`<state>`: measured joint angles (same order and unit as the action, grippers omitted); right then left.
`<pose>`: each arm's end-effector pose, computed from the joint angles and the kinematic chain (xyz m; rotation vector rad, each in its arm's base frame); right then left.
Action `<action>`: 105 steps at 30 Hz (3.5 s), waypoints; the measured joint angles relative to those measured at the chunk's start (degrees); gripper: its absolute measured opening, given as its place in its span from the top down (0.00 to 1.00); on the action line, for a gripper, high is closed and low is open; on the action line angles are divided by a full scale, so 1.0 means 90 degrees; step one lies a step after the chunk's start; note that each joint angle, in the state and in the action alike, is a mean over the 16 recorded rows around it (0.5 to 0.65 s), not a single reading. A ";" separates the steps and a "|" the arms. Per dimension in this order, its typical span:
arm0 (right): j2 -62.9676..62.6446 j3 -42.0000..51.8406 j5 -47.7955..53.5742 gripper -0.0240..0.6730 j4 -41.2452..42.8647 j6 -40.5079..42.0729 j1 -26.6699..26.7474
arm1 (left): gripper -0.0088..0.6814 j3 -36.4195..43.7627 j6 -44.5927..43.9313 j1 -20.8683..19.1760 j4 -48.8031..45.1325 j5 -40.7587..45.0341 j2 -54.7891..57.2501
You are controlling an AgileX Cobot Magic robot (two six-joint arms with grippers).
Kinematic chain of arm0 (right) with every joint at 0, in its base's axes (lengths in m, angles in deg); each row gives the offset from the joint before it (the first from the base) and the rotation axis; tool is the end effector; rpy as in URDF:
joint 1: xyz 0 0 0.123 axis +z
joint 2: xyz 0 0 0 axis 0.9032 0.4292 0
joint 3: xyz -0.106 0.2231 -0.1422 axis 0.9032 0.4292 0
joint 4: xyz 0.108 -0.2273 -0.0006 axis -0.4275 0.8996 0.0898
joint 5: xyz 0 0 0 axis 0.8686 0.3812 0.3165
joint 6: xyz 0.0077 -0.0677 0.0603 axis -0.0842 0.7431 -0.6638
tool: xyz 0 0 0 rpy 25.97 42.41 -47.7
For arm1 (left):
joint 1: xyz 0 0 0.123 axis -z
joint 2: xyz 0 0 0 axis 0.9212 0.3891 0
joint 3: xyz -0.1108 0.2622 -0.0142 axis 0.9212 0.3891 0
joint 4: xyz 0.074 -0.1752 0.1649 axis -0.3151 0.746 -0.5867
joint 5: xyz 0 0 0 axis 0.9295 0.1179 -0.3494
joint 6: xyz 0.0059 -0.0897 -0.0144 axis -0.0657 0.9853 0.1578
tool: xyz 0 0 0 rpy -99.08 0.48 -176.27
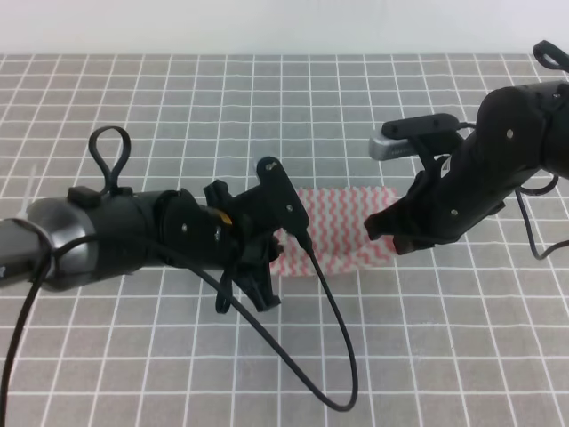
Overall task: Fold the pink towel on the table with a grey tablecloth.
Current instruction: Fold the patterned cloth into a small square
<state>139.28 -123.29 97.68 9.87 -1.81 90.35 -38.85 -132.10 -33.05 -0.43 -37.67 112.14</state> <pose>0.3279 0.1695 0.2377 -0.4566 2.7647 0.3042 0.3011 -0.2124 0.1907 1.4460 1.9047 -0.0579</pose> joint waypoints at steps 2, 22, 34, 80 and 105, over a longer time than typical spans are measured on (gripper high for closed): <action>0.0007 -0.0001 -0.0064 1.00 -0.0018 -0.0020 0.0001 | 0.99 0.0000 0.0005 -0.0026 0.0000 -0.0070 -0.0006; 0.0047 -0.0001 -0.0491 1.00 -0.0287 -0.0093 0.0004 | 0.99 0.0001 0.0031 -0.0158 0.0017 -0.0671 0.0217; 0.0141 -0.0002 -0.0719 0.99 -0.0302 -0.0099 0.0004 | 0.99 0.0001 0.0037 -0.0159 0.0070 -0.1041 0.0215; 0.0471 0.0000 -0.1398 0.99 -0.0290 -0.0105 -0.0011 | 0.99 -0.0856 0.0200 -0.0396 0.0148 -0.0923 0.0941; 0.0752 -0.0001 -0.1939 0.99 -0.0297 -0.0104 -0.0144 | 0.99 -0.1026 0.0207 -0.0529 0.0148 -0.1025 0.1093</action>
<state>146.04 -123.31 80.23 7.20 -2.75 89.06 -48.08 -130.24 -37.81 0.91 -46.89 121.98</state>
